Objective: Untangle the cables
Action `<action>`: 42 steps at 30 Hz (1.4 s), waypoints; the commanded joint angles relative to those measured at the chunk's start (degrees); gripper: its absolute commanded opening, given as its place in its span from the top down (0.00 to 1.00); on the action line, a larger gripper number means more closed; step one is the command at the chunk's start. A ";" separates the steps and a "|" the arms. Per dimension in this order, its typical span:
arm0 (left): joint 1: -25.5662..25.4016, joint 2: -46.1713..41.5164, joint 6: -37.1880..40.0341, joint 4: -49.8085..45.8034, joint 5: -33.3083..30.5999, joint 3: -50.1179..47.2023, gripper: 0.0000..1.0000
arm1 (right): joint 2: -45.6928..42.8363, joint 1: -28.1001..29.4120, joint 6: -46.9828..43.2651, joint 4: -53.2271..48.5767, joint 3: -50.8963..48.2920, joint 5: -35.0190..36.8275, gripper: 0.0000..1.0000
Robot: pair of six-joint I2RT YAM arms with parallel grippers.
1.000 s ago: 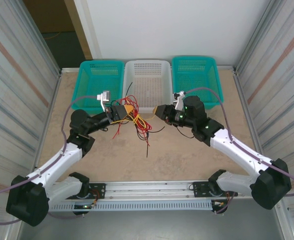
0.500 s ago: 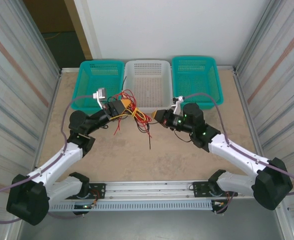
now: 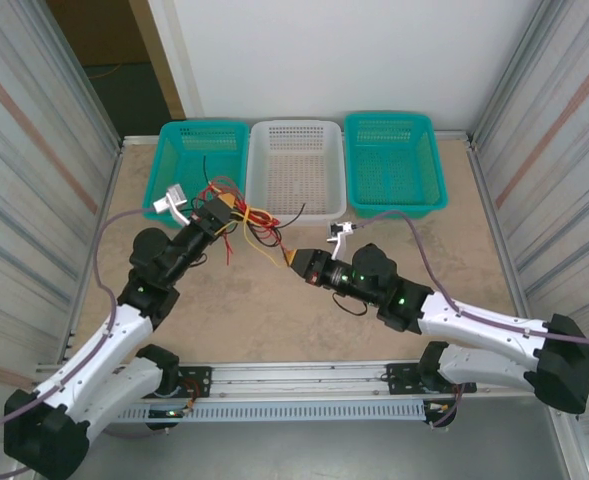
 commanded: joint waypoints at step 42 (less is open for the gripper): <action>7.42 -1.02 -7.34 11.32 18.52 1.72 1.00 | -12.35 -37.75 -4.86 -36.95 1.33 -11.05 1.00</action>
